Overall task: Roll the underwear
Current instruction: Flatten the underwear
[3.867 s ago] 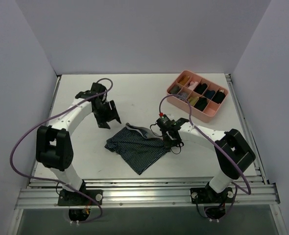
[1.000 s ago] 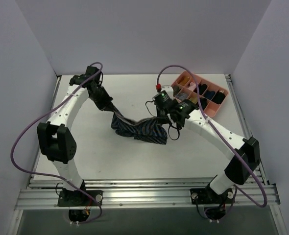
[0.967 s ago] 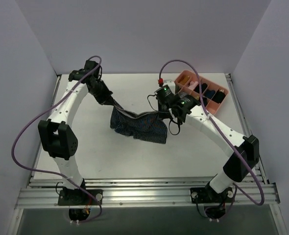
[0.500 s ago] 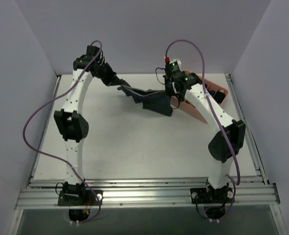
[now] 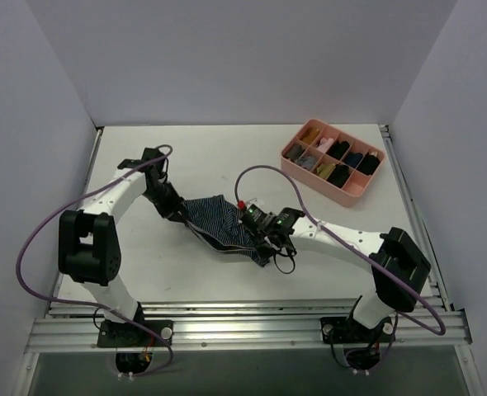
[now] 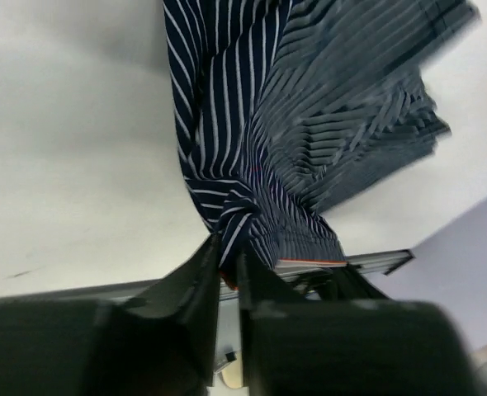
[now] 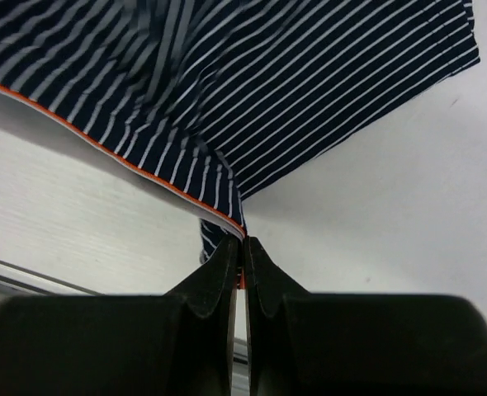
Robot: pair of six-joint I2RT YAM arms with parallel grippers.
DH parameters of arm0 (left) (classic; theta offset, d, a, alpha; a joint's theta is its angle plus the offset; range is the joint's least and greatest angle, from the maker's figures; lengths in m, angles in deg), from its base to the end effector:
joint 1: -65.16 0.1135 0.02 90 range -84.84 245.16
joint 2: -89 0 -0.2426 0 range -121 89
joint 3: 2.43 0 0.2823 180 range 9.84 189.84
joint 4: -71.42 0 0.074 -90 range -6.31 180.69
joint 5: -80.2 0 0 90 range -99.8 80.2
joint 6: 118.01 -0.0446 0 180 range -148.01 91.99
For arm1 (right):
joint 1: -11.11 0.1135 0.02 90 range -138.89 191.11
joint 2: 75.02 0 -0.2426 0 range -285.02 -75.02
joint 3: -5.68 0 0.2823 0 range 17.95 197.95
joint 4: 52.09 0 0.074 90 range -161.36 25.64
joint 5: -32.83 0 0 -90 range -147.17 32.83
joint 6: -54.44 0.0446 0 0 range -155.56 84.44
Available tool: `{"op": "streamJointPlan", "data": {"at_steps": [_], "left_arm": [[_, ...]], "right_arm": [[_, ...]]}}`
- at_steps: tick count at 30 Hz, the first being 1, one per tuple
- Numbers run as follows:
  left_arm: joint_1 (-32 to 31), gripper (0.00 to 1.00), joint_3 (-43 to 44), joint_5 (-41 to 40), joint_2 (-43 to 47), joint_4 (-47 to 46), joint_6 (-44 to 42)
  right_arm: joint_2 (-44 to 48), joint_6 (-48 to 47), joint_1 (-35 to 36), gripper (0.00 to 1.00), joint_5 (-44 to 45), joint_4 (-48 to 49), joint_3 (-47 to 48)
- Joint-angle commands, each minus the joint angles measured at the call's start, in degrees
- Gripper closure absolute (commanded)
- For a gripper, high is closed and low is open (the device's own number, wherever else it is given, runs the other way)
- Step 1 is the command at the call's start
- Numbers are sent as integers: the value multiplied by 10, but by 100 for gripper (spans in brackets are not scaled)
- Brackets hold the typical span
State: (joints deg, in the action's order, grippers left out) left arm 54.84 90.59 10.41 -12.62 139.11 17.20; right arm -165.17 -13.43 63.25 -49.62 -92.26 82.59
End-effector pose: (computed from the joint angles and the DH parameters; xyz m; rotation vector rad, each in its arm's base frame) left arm 0.3666 -0.0824 0.1964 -0.8456 2.9071 -0.6469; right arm 0.2292 0.2853 0.1965 -0.6019 2.4587 0.3720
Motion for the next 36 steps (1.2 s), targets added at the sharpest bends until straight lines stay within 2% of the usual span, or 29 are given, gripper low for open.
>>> {"op": "streamJointPlan", "data": {"at_steps": [1, 3, 4, 5, 6, 8, 11, 15, 16, 19, 23, 29, 32, 36], "left_arm": [[6, 77, -82, -60, 52, -11, -20], [5, 72, -129, -78, 68, -7, -11], [5, 66, -139, -86, 84, -2, -7], [7, 54, -145, -97, 92, 10, -2], [7, 51, -145, -124, 100, 18, -1], [13, 44, -134, -154, 120, 42, 2], [18, 43, -104, -188, 129, 49, -1], [17, 42, -98, -132, 115, -24, -29], [17, 42, -105, -94, 97, -50, -35], [11, 43, -114, -56, 59, -81, -43], [1, 44, -121, -52, 23, -113, -51], [2, 48, -97, -59, -56, -129, -70], [3, 48, -62, -61, -102, -133, -80], [3, 49, 33, -56, -176, -131, -100]], "right_arm": [[37, 68, 17, 100, -13, 33, -52], [38, 73, 26, 96, -14, 34, -65], [36, 74, 29, 90, -19, 33, -65], [34, 73, 29, 84, -21, 27, -65], [35, 76, 29, 75, -23, 23, -61], [43, 80, 29, 67, -33, 15, -56], [59, 94, 29, 61, -45, 7, -39], [76, 122, 14, 54, -36, 7, -36], [76, 130, 6, 54, -36, 9, -45], [65, 130, -38, 56, -36, 22, -58], [29, 114, -98, 59, -47, 67, -84], [-55, 96, -138, 62, -34, 101, -52], [-100, 94, -144, 64, -25, 108, -32], [-149, 102, -155, 66, -5, 108, -10]]}}
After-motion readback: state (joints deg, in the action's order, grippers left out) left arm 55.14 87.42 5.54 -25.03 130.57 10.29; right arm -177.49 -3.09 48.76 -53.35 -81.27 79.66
